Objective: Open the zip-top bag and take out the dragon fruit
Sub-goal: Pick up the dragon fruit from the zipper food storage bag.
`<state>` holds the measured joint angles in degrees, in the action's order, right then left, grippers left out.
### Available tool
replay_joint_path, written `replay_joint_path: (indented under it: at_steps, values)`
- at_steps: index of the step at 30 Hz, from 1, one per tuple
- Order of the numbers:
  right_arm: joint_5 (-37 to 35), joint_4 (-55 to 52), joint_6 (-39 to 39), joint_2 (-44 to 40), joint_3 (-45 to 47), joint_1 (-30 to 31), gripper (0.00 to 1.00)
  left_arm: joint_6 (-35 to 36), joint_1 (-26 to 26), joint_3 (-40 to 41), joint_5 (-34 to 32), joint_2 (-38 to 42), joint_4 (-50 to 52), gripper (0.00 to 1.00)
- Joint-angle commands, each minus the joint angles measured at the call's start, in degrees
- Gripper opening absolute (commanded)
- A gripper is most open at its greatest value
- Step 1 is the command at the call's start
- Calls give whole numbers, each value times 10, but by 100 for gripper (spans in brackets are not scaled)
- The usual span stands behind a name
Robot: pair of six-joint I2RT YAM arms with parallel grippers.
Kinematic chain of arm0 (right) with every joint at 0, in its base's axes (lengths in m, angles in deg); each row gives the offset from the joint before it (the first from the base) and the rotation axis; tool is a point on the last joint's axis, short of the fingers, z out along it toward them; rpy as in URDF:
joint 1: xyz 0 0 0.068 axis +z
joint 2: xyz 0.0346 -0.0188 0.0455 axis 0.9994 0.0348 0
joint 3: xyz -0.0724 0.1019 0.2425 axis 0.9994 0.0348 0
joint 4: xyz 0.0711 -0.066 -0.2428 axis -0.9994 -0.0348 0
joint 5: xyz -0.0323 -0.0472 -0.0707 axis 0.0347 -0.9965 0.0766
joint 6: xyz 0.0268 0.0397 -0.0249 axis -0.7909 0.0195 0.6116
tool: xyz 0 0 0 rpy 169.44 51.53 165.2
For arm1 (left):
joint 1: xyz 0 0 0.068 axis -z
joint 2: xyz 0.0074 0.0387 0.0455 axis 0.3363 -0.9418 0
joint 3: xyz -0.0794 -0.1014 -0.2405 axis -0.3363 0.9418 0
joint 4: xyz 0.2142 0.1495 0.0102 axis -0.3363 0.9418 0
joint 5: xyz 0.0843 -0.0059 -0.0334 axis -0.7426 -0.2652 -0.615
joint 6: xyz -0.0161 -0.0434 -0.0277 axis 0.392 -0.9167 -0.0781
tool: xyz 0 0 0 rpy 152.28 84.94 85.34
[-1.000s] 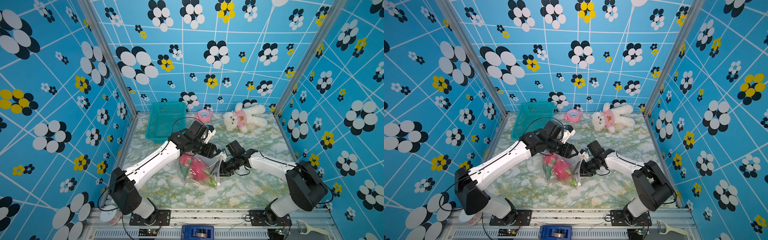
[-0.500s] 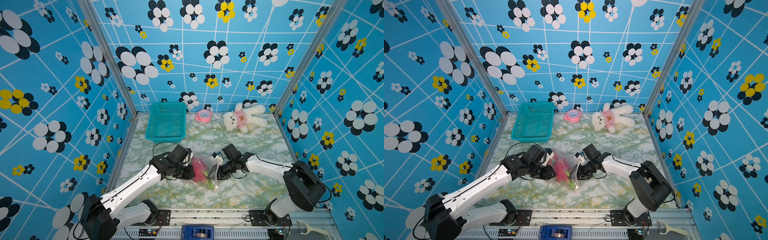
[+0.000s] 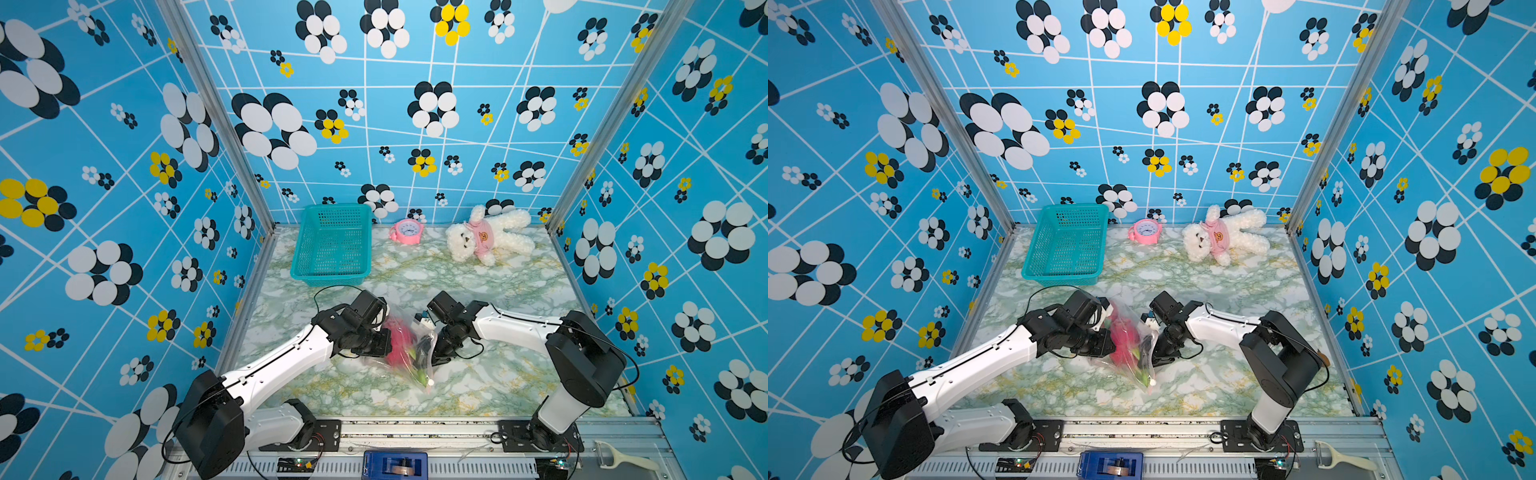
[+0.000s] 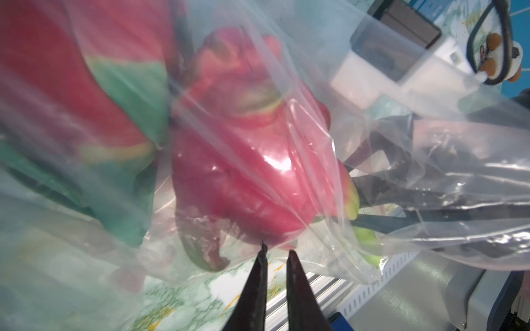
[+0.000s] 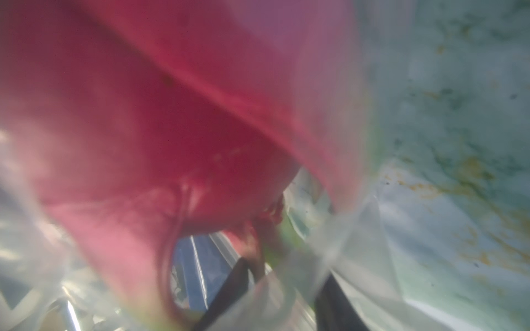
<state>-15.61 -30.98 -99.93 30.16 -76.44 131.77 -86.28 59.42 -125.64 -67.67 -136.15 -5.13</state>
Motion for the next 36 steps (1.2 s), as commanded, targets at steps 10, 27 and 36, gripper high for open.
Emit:
replay_joint_path:
  at_steps: [10,27,36]
  values:
    - [-77,-3,-24,-33,14,8,3,22,-50,13,-37,-1,12,13]
    - [-263,7,-66,-151,43,8,0,129,-52,-76,-217,-142,78,8]
    - [-287,40,-100,-180,61,8,0,71,-67,-55,-81,-47,34,56]
